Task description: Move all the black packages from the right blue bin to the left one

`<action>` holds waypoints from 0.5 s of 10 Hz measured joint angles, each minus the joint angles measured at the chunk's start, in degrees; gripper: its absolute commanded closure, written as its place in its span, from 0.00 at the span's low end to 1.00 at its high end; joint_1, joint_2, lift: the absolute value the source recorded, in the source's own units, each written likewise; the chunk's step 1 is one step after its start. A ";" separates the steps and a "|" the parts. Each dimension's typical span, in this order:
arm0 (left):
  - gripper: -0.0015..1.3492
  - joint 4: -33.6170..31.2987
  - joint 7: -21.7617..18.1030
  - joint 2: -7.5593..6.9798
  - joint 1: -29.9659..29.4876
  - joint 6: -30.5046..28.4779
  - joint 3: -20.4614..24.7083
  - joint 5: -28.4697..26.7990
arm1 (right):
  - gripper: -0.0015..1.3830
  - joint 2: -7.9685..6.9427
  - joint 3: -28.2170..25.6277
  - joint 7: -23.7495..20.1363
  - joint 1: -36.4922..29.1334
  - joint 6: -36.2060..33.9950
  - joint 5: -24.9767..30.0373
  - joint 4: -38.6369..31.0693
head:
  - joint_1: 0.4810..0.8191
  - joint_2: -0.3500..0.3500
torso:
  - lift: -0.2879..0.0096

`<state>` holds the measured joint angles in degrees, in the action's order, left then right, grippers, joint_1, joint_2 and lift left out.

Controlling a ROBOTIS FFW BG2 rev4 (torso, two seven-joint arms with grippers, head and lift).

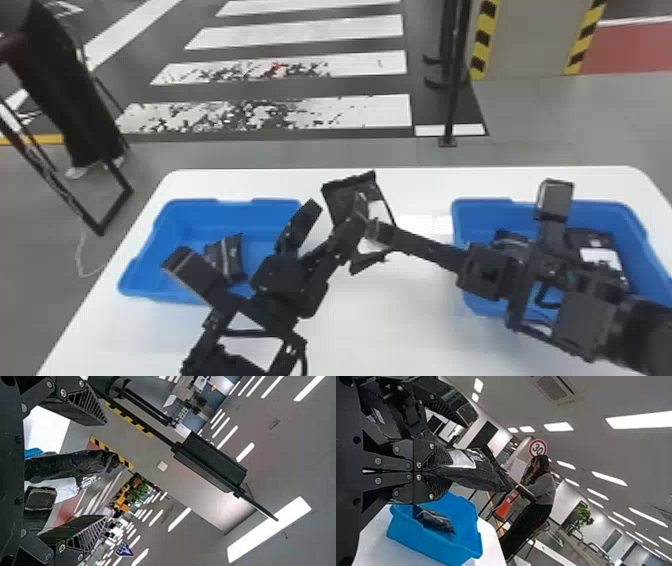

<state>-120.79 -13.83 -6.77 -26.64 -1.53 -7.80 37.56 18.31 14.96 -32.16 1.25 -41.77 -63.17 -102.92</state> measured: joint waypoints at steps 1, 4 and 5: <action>0.20 -0.03 -0.12 0.00 0.16 -0.76 0.05 -0.42 | 0.86 0.11 1.16 0.06 0.39 -0.23 -0.54 0.06 | 0.63 0.76 | 0.52; 0.76 0.02 -1.12 0.03 -0.16 -3.07 0.74 2.88 | 0.86 0.24 3.19 0.00 0.71 -0.55 -1.88 1.05 | 0.63 0.78 | 0.52; 0.91 0.01 -1.12 0.12 -0.41 -4.31 1.21 3.47 | 0.86 0.25 3.29 -0.01 0.72 -0.25 -2.08 1.19 | 0.63 0.79 | 0.52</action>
<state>-120.78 -14.95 -6.65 -27.05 -5.84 -6.59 41.03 18.55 18.25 -32.17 1.98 -42.02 -65.26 -101.73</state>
